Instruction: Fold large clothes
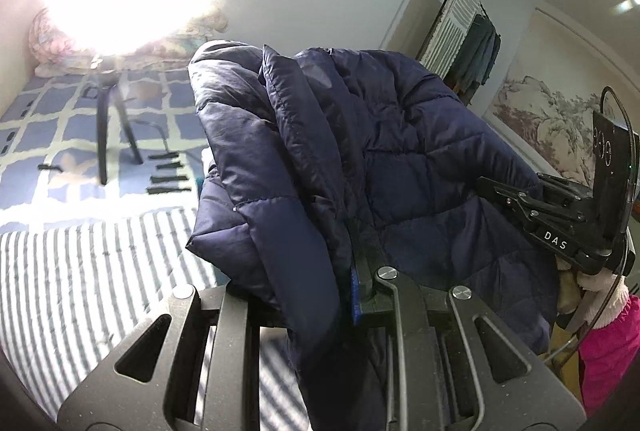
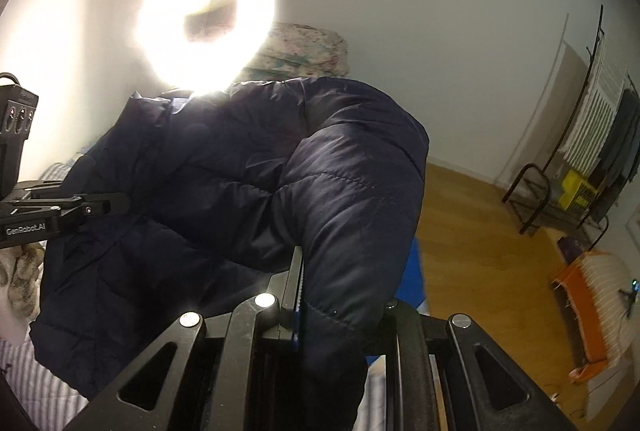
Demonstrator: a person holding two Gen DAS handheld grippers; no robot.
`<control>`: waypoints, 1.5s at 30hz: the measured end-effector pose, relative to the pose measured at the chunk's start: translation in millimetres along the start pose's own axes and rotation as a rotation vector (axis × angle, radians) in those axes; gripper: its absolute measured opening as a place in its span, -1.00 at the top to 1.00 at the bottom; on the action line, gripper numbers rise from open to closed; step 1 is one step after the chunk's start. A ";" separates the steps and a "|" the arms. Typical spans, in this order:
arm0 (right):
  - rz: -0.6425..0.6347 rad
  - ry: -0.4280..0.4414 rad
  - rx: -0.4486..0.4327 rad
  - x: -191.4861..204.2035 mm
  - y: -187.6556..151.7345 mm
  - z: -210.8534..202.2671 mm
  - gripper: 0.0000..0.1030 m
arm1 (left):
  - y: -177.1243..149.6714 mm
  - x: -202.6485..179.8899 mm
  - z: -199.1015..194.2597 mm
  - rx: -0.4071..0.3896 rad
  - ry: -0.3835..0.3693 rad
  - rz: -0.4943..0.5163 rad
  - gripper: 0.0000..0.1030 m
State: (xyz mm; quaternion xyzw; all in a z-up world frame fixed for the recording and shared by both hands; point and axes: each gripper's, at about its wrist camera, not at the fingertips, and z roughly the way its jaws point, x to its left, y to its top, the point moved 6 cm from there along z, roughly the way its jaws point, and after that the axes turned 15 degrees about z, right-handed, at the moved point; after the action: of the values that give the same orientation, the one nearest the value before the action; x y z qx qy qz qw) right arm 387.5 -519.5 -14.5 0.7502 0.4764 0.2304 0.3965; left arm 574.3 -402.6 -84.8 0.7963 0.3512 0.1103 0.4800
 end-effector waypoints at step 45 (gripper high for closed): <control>0.217 0.121 0.136 -96.1 -5.0 170.1 0.16 | -11.6 45.2 109.9 0.103 0.063 -0.092 0.47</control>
State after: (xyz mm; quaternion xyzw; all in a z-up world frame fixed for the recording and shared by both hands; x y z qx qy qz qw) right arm 465.6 -668.5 -114.0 0.8072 0.4301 0.2838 0.2880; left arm 658.3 -444.7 -158.4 0.7990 0.4076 0.0948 0.4317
